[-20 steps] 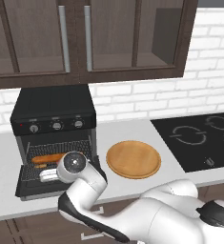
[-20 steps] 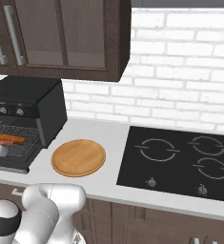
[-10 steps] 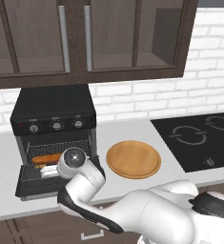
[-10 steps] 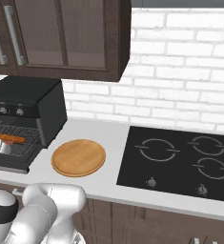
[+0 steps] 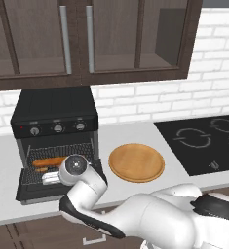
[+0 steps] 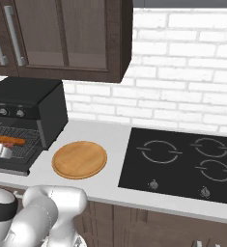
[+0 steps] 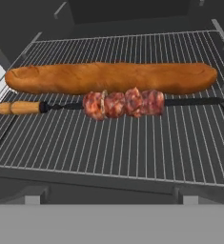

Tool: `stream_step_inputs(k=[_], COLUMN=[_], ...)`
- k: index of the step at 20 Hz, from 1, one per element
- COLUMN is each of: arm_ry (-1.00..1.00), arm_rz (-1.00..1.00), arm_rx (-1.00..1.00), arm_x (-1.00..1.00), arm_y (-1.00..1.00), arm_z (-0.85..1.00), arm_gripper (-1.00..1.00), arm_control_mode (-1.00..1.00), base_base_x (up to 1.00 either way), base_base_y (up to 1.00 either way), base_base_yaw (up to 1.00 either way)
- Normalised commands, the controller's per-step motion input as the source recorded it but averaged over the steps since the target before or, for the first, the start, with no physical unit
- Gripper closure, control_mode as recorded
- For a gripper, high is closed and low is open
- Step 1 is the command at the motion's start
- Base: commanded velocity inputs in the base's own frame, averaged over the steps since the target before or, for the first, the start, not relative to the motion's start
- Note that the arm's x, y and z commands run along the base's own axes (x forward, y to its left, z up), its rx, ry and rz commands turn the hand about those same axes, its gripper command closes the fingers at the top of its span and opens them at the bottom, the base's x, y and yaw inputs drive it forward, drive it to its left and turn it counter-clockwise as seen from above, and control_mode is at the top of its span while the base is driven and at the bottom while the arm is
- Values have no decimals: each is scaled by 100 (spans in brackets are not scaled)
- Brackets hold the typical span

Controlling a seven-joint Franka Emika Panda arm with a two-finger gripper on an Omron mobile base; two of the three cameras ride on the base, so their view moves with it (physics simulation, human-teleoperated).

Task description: Pick up the kebab skewer and baguette bread, and place them inside the toaster oven. Close the toaster oven door and start by setting the timer.

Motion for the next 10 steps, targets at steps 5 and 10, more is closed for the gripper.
stream_step_inputs(k=[5,10], arm_ry=[0,0], arm_rz=[0,0], arm_rx=[0,0], arm_x=[9,9], arm_y=[0,0], arm_z=[-8,-6], arm_gripper=[-100,-100], arm_control_mode=[-100,-100], base_base_x=[0,0], base_base_y=[0,0], base_base_yaw=[0,0])
